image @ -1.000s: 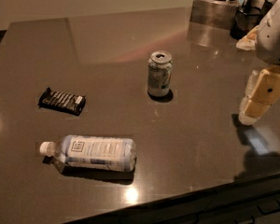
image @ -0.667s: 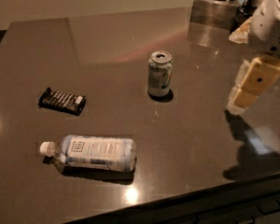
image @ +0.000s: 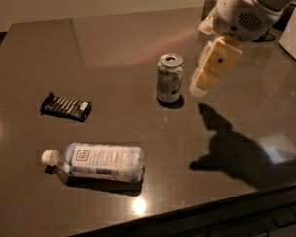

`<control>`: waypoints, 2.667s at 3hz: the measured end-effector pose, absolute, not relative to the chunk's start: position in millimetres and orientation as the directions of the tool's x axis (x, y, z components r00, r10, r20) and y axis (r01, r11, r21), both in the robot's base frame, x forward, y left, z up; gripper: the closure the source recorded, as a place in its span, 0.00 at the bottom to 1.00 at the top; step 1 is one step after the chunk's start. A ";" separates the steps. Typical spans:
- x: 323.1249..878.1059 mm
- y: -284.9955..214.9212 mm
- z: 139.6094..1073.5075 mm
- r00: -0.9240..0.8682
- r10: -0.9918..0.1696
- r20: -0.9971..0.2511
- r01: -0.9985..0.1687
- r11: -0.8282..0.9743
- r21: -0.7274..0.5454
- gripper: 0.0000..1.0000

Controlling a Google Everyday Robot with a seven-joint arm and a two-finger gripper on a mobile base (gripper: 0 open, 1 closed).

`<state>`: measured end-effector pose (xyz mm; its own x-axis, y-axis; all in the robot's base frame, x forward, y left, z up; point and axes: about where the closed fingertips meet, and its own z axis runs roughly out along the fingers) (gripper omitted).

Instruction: Pick rxbar chocolate

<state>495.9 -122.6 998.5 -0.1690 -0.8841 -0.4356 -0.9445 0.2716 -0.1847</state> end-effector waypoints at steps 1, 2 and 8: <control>521.4 -44.5 970.6 -0.131 -0.874 -0.469 -0.967 0.217 -0.134 0.00; 526.6 -0.9 943.8 -0.113 -0.877 -0.468 -0.979 0.177 -0.096 0.00; 552.0 151.6 837.4 -0.155 -0.954 -0.256 -0.987 0.161 -0.003 0.00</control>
Offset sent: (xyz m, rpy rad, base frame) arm 0.0390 0.1765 -0.0911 0.0556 0.1360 0.1544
